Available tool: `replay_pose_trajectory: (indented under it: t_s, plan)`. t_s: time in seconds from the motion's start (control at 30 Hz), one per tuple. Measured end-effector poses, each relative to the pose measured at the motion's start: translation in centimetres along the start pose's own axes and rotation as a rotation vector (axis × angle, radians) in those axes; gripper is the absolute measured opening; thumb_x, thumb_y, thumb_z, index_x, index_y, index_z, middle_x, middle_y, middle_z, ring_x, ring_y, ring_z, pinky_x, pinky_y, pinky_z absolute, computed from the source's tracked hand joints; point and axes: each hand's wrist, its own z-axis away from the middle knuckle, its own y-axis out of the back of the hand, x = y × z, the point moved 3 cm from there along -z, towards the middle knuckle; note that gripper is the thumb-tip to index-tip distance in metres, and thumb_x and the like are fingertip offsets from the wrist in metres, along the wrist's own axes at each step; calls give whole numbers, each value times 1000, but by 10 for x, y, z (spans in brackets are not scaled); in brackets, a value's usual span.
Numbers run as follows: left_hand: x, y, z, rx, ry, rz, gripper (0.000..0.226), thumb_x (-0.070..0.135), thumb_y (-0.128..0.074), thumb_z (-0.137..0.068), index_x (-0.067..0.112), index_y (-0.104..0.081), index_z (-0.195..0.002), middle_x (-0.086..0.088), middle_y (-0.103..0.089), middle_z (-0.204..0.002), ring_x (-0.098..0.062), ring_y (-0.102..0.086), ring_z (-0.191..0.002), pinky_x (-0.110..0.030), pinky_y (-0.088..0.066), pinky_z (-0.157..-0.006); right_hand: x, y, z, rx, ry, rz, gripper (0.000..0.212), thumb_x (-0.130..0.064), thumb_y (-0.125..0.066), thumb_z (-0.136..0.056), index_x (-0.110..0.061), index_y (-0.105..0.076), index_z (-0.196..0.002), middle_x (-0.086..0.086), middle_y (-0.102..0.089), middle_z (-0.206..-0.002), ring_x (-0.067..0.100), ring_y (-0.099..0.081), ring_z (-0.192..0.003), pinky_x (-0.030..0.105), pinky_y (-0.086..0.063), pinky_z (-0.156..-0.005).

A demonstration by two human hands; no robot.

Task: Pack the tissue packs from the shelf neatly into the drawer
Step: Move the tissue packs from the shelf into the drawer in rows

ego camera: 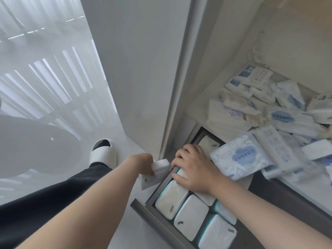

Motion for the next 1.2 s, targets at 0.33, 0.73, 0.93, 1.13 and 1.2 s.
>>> replay_pose_trajectory:
  t_s: [0.33, 0.73, 0.93, 1.13, 1.2]
  plan:
    - [42, 79, 118, 269, -86, -249, 36, 37, -64, -83, 14, -62, -110, -3, -66, -104, -25, -63, -92, -30, -47, -69, -8, 54, 36, -125, -190, -231, 33, -27, -52, -95, -20, -57, -127, -3, -47, -127, 16, -47, -116, 29, -38, -101]
    - [148, 95, 242, 499, -460, -59, 26, 30, -64, -85, 23, -59, -110, 1, -63, -98, -19, -56, -84, -26, -41, -71, 4, 143, 128, 91, -730, -1031, 52, -30, -70, -86, -35, -38, -126, -3, -53, -116, 21, -68, -83, 34, -54, -55]
    - [208, 79, 230, 383, -619, 159, 33, 26, -61, -86, 29, -56, -119, 7, -63, -104, -15, -62, -92, -29, -51, -78, 29, 170, 192, 34, -716, -995, 31, -23, -72, -88, -20, -59, -115, 6, -66, -88, 14, -59, -59, 28, -40, -41]
    - [278, 30, 219, 216, -782, 197, 64, 35, -71, -86, 42, -36, -139, 6, -53, -120, -7, -57, -94, -19, -47, -76, 45, 181, 248, 140, -784, -969, 27, -15, -81, -81, -22, -69, -104, -13, -69, -78, -7, -61, -59, 9, -42, -52]
    - [291, 12, 210, 117, -801, 341, 63, 18, -67, -89, 40, -36, -139, 6, -56, -113, -10, -62, -84, -25, -54, -64, 53, 175, 259, 221, -822, -974, 30, -19, -83, -78, -24, -72, -105, -10, -74, -92, -4, -68, -77, 13, -49, -66]
